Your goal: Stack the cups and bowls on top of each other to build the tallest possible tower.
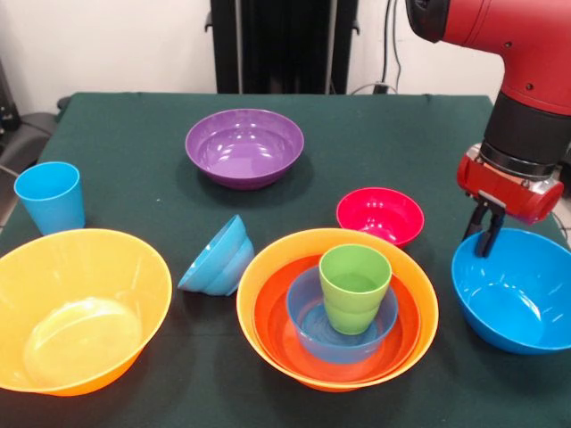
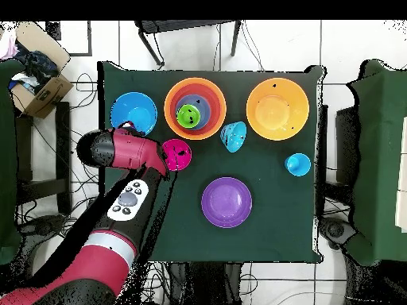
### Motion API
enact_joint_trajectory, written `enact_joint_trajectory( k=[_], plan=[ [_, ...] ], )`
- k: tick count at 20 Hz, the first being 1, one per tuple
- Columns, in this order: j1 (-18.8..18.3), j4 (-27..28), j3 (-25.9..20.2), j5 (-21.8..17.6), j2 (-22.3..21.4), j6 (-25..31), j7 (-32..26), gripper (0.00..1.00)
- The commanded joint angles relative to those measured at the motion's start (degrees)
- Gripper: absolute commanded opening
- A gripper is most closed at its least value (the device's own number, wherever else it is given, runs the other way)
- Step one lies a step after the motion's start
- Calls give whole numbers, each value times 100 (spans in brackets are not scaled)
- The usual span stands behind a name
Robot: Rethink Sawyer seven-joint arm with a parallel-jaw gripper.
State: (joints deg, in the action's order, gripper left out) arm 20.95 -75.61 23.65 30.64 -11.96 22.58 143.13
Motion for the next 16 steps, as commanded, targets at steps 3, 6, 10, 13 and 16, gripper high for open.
enact_joint_trajectory(
  k=[3, 6, 10, 13, 16],
  plan=[
    [-43, -273, -776, 112, -399, 685, 804, 0],
    [-122, -420, -981, 143, -616, 637, 686, 0],
    [-184, -535, -1057, 68, -885, 826, 531, 0],
    [-243, -699, -1121, 14, -1183, 1017, 401, 0],
    [-344, -834, -1201, -59, -1462, 1200, 215, 0]
  ],
)
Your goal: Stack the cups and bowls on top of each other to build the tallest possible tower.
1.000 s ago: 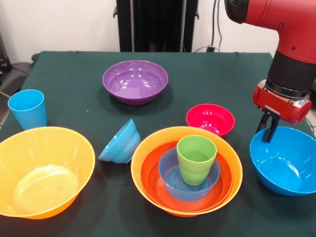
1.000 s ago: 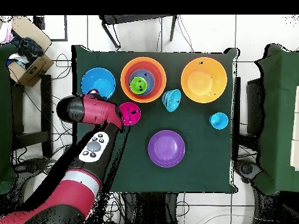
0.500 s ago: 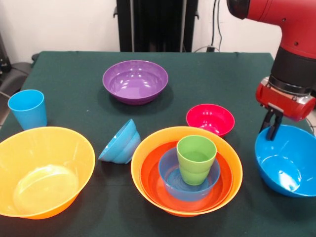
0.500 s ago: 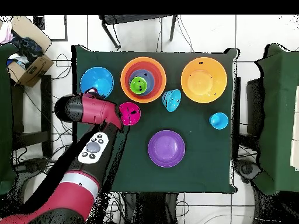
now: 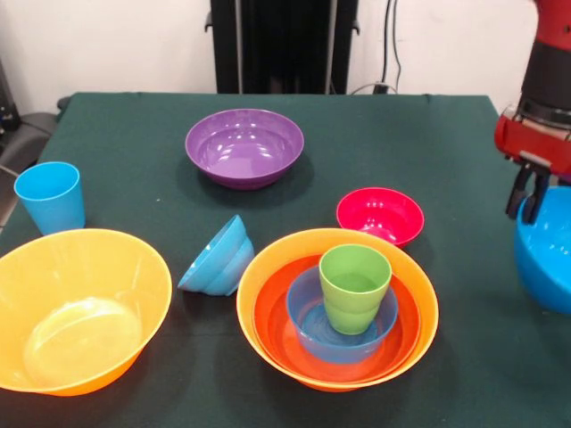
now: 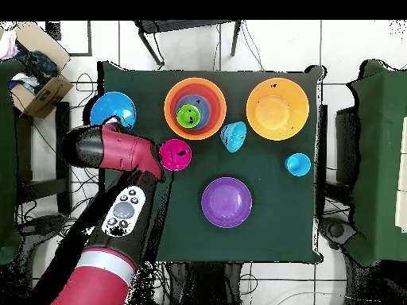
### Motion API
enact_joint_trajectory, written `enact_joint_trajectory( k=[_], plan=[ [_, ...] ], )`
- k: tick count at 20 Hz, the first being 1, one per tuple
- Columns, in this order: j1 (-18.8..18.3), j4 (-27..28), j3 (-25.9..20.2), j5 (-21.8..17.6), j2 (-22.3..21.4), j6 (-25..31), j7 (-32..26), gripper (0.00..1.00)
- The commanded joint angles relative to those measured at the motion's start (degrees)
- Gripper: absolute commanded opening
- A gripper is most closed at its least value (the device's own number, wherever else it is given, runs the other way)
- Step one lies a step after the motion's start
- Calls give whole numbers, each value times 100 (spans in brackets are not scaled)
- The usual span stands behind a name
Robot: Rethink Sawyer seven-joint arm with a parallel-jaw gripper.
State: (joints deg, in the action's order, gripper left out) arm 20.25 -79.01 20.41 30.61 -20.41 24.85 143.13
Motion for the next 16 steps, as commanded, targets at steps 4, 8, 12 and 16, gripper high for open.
enact_joint_trajectory(
  k=[4, 8, 12, 16],
  plan=[
    [-641, -706, -1259, -132, -1065, 1169, -363, 0],
    [-843, -748, -1404, -242, -1340, 1511, -522, 0],
    [-1065, -812, -1578, -349, -1520, 1672, -719, 0],
    [-1448, -1068, -1993, -375, -1721, 1730, -1189, 0]
  ],
)
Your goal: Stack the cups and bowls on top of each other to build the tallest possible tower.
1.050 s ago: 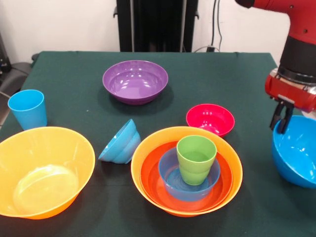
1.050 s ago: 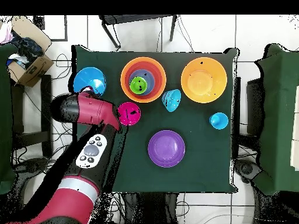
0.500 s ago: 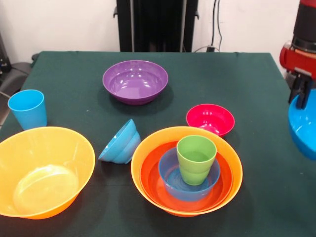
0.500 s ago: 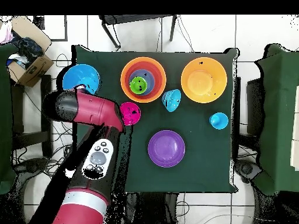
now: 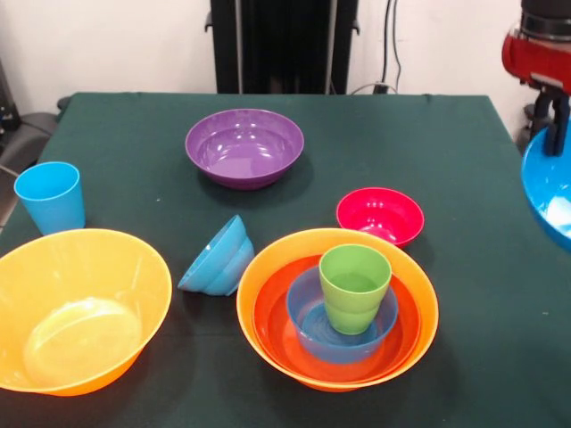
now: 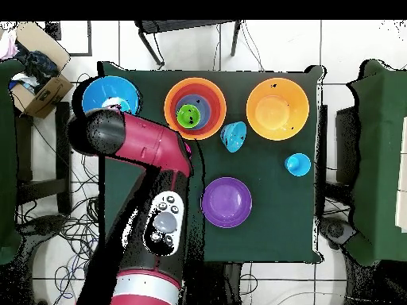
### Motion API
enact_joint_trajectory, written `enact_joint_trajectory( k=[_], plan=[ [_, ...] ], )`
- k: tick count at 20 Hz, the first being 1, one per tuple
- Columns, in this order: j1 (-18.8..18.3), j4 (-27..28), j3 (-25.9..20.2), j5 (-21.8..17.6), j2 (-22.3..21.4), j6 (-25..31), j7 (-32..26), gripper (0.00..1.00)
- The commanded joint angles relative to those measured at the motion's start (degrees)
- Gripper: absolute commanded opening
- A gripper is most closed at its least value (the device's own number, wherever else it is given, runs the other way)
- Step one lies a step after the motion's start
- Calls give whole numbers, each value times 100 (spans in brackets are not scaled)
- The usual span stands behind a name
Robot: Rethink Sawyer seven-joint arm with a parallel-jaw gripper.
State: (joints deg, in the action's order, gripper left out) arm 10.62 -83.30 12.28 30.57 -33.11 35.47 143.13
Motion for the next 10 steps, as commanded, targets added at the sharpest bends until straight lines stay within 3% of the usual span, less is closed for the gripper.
enact_joint_trajectory(
  k=[1, 10],
  plan=[
    [-552, -671, -1229, -400, -512, 722, -1252, 0],
    [-1176, -528, -1565, -1022, -709, 862, -1699, 0]
  ],
)
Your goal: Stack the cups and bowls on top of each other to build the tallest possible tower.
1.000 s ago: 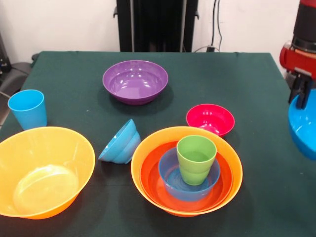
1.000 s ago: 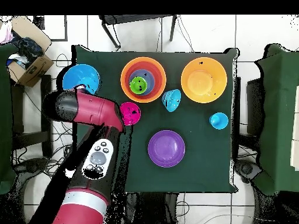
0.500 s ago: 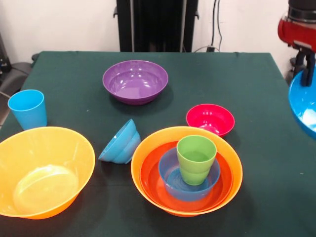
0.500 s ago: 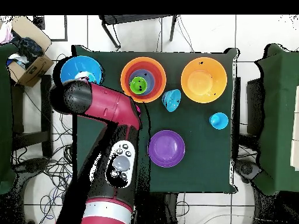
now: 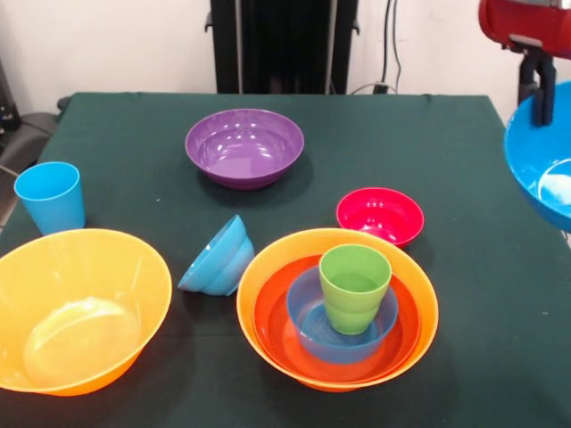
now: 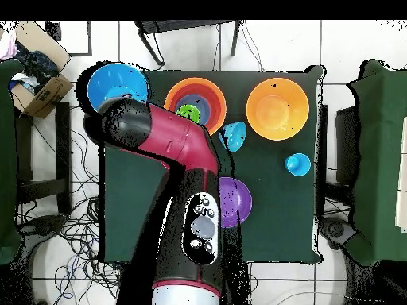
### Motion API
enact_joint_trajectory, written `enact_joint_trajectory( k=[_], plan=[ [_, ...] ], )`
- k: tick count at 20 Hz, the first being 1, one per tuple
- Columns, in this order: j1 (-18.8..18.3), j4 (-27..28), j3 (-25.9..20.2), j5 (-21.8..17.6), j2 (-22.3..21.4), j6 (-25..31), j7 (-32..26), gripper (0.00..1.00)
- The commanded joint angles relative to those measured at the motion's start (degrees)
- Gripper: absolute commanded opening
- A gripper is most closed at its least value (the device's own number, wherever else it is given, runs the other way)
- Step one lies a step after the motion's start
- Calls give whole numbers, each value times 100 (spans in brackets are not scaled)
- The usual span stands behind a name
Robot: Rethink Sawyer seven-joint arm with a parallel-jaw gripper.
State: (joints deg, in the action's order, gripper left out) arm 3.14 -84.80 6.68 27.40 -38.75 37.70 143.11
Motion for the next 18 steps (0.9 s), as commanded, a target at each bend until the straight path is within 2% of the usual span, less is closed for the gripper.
enact_joint_trajectory(
  k=[1, 7, 18],
  plan=[
    [-531, -315, -1075, -791, -120, 648, -1761, 0],
    [-1157, -266, -1674, -1108, -101, 685, -2161, 0],
    [-1739, -34, -2125, -1890, -56, 557, -2423, 0]
  ],
)
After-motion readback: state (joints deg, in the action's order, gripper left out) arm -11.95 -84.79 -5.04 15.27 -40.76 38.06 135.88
